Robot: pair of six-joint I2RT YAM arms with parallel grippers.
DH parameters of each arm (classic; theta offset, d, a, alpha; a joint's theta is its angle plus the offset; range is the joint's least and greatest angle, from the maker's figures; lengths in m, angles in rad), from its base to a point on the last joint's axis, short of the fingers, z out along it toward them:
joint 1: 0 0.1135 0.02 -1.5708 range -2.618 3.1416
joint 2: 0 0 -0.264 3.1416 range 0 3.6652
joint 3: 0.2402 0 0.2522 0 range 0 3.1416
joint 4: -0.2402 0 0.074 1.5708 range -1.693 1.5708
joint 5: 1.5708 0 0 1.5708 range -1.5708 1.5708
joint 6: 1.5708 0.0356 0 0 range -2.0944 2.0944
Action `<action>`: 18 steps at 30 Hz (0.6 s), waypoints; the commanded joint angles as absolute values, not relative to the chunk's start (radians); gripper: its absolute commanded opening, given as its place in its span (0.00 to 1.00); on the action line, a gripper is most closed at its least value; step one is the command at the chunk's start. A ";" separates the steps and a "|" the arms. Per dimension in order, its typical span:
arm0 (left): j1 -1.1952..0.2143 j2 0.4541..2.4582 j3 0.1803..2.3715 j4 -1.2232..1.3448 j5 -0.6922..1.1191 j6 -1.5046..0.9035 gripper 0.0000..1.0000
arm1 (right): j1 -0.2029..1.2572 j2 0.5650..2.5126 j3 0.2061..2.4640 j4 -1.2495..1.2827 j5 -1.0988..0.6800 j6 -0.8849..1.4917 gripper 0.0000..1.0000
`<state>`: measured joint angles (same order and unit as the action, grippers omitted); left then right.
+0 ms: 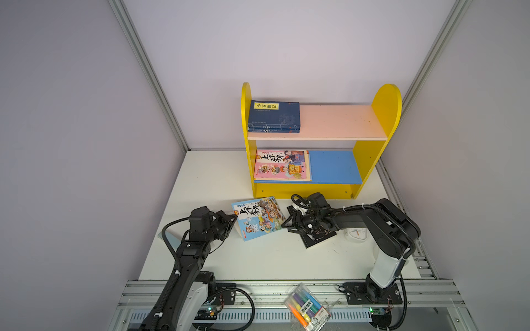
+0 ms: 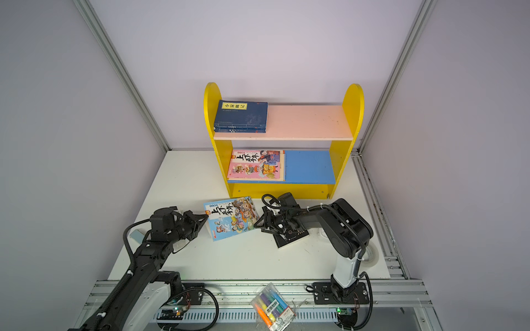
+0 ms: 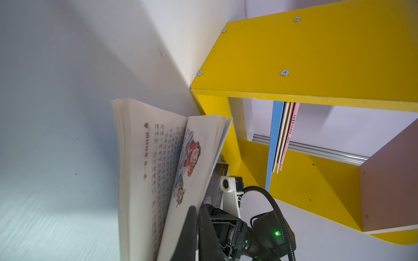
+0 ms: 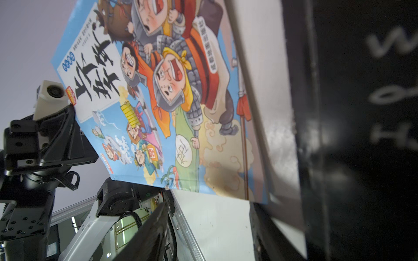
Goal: Stacking books/files
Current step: Pick up the book from the center of the table.
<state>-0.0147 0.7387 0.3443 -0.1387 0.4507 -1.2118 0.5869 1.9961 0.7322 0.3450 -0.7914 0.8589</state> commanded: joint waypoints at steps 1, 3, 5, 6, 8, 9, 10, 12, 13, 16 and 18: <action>-0.010 0.736 0.368 -0.114 0.486 -1.226 0.00 | 0.588 2.028 0.717 0.403 -0.745 0.945 0.60; -0.010 0.740 0.380 -0.120 0.497 -1.227 0.00 | 0.586 2.042 0.711 0.445 -0.741 0.964 0.60; -0.010 0.745 0.380 -0.109 0.509 -1.238 0.00 | 0.585 2.060 0.718 0.471 -0.735 0.978 0.60; -0.009 0.747 0.378 -0.100 0.512 -1.248 0.00 | 0.584 2.067 0.719 0.487 -0.731 0.987 0.60; -0.009 0.749 0.371 -0.085 0.524 -1.264 0.00 | 0.581 2.079 0.719 0.515 -0.714 1.001 0.60; -0.009 0.749 0.366 -0.079 0.529 -1.270 0.00 | 0.578 2.082 0.719 0.523 -0.707 1.005 0.59; -0.008 0.747 0.361 -0.079 0.531 -1.274 0.00 | 0.573 2.083 0.719 0.535 -0.699 1.009 0.59; -0.009 0.743 0.353 -0.081 0.536 -1.278 0.00 | 0.567 2.080 0.721 0.540 -0.687 1.008 0.59; -0.007 0.739 0.347 -0.085 0.538 -1.275 0.00 | 0.563 2.079 0.723 0.534 -0.682 1.004 0.59; -0.006 0.726 0.330 -0.094 0.542 -1.276 0.00 | 0.548 2.077 0.735 0.513 -0.671 0.991 0.58; -0.003 0.714 0.318 -0.113 0.546 -1.270 0.00 | 0.539 2.078 0.750 0.493 -0.668 0.978 0.57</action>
<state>-0.0067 0.7242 0.3279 -0.1158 0.5213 -1.2724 0.5491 2.0689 0.7372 0.5781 -0.7612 0.9874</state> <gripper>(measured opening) 0.074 0.571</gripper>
